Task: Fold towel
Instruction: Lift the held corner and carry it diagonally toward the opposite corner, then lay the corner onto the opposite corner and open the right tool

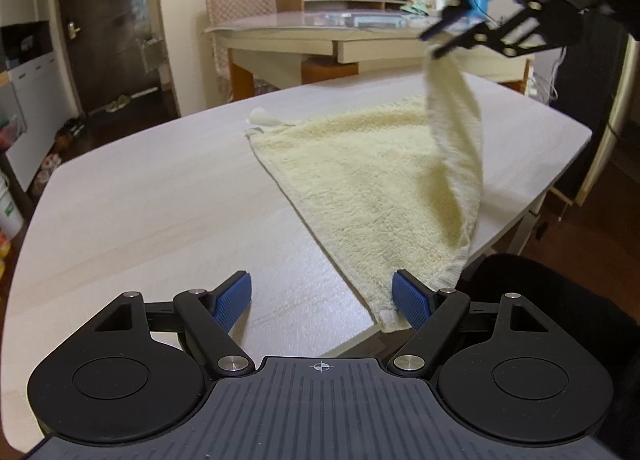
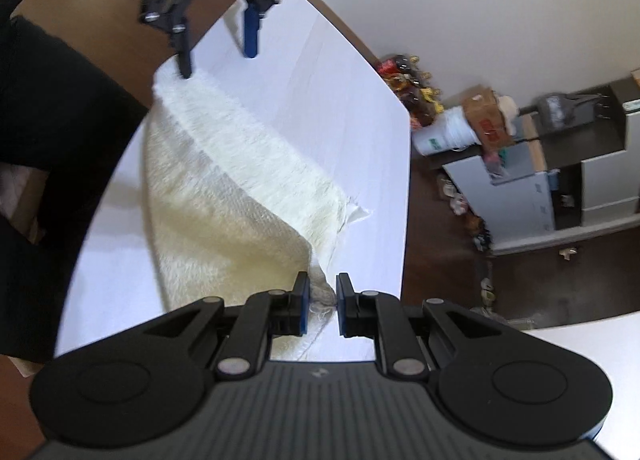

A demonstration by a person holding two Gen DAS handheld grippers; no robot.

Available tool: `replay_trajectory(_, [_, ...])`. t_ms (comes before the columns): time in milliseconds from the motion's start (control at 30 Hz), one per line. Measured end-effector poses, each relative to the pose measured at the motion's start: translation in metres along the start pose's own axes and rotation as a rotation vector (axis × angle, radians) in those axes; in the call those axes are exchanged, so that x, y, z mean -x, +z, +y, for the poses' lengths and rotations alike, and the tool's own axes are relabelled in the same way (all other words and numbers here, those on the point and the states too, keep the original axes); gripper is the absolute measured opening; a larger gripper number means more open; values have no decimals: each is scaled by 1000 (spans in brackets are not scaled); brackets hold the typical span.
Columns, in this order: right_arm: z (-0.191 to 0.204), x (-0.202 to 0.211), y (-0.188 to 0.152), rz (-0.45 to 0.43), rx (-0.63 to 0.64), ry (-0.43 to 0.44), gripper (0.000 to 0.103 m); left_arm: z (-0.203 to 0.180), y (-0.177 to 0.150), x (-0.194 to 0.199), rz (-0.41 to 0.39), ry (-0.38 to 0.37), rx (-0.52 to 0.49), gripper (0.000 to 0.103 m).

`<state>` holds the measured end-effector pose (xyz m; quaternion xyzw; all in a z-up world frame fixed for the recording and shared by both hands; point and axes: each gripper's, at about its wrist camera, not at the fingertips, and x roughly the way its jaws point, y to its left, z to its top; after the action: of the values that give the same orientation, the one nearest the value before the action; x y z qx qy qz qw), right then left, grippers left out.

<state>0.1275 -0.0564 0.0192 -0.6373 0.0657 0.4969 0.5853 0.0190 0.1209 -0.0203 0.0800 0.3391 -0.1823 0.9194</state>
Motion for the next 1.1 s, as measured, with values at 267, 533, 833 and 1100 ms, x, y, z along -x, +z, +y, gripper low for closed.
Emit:
replay_trajectory(267, [-50,-65,20,-29,17,109,15,-4,-4,3,-29,21,-24,83])
replay_trajectory(533, [-75,-117,28,-37,-26,207,15,0,-5,4,-29,8,-6,84])
replay_trajectory(833, [-77,-159,27,-26,-56,252,22,-1,-7,4,-33,2,22,86])
replay_trajectory(1100, [-81,-165,18,-42,-190,182,34,-3,-10,5,-41,26,49,89])
